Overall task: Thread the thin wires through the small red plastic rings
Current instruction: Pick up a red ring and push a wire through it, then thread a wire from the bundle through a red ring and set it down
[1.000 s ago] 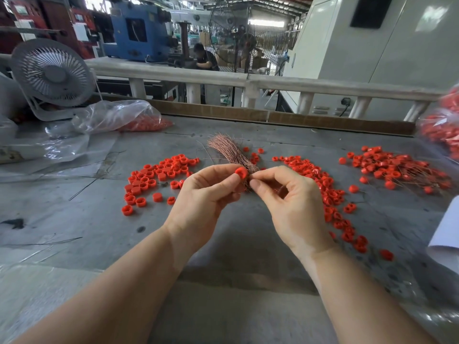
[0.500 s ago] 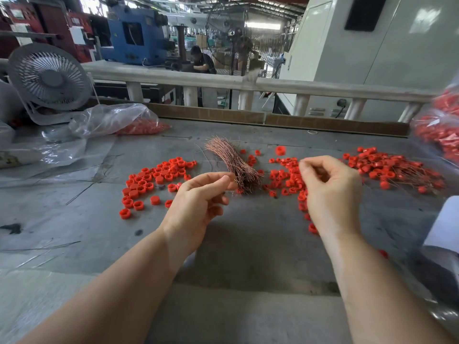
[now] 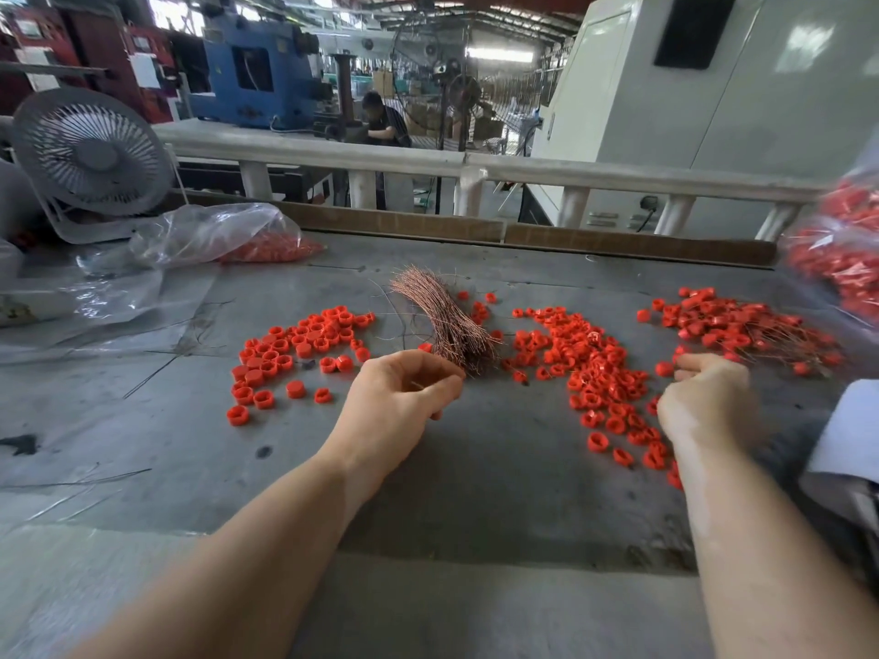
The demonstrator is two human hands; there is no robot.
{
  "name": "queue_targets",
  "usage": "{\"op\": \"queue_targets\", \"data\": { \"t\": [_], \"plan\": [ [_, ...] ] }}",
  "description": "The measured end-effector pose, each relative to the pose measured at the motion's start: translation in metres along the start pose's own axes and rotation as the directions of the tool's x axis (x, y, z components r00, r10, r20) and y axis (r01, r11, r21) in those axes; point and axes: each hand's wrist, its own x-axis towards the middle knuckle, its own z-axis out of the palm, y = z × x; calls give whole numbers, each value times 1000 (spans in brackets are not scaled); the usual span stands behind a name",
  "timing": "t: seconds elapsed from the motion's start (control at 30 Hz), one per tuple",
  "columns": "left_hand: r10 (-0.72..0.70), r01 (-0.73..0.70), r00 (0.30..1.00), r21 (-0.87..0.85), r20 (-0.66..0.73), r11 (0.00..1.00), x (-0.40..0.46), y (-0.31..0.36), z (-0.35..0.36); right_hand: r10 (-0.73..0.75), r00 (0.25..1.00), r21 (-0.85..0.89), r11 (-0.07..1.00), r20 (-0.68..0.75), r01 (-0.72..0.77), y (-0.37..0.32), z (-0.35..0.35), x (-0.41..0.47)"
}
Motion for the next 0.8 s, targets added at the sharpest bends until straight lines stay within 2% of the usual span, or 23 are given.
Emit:
{"op": "queue_targets", "data": {
  "t": [0.13,0.27,0.33,0.43,0.57,0.63,0.8],
  "plan": [
    [120,-117,993,263,5,958,1,-3,2,-64,995,-168,983,76,76,-3,-1,-6],
    [166,-144,986,395,-21,907,2,-6,1,-288,957,-206,935,33,288,-12,0,-18],
    [187,-146,981,453,-46,879,3,-6,0,-447,893,-138,883,50,449,-20,5,-27],
    [214,-143,973,505,-85,851,4,-6,-2,-643,753,20,762,142,647,-35,13,-53],
    [211,-140,975,548,-69,825,3,-8,-2,-782,539,155,601,312,784,-45,22,-78],
    [210,-149,977,568,-43,809,3,-8,-1,-788,497,159,578,362,800,-45,23,-81],
    [202,-163,979,596,2,787,3,-9,-1,-764,475,96,565,437,820,-41,31,-83]
  ]
}}
